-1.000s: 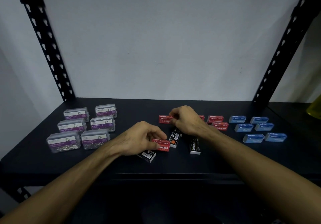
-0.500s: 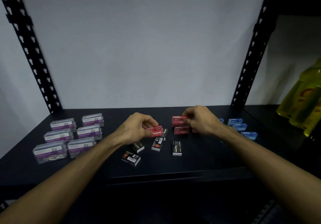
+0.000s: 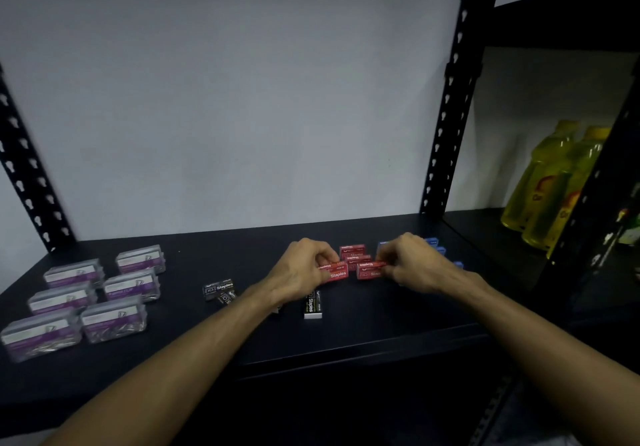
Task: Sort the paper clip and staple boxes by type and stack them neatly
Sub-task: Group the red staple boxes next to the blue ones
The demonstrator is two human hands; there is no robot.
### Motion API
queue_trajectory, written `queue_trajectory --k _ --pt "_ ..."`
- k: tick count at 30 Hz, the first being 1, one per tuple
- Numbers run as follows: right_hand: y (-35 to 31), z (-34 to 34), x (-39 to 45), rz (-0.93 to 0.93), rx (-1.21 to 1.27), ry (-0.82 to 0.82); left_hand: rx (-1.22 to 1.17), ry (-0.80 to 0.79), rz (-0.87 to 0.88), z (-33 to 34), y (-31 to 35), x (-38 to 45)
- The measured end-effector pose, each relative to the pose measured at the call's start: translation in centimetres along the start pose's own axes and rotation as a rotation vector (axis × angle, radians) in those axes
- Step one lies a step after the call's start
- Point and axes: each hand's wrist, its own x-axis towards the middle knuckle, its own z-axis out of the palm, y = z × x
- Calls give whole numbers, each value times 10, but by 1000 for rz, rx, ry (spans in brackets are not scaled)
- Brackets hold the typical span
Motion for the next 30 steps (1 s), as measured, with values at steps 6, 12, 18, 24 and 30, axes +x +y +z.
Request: queue_trajectory --k 6,12,18,24,30 --pt "16 24 7 -19 -90 17 71 -37 -11 21 -1 2" --pt "25 34 12 -26 -121 31 129 -26 23 21 -9 -4" --pt "29 39 16 -19 -108 29 143 -1 16 17 -21 -8" --pt "28 41 19 -18 -113 36 139 0 34 20 -18 -4" --pt "25 39 17 -34 -96 60 122 16 43 21 -20 -4"
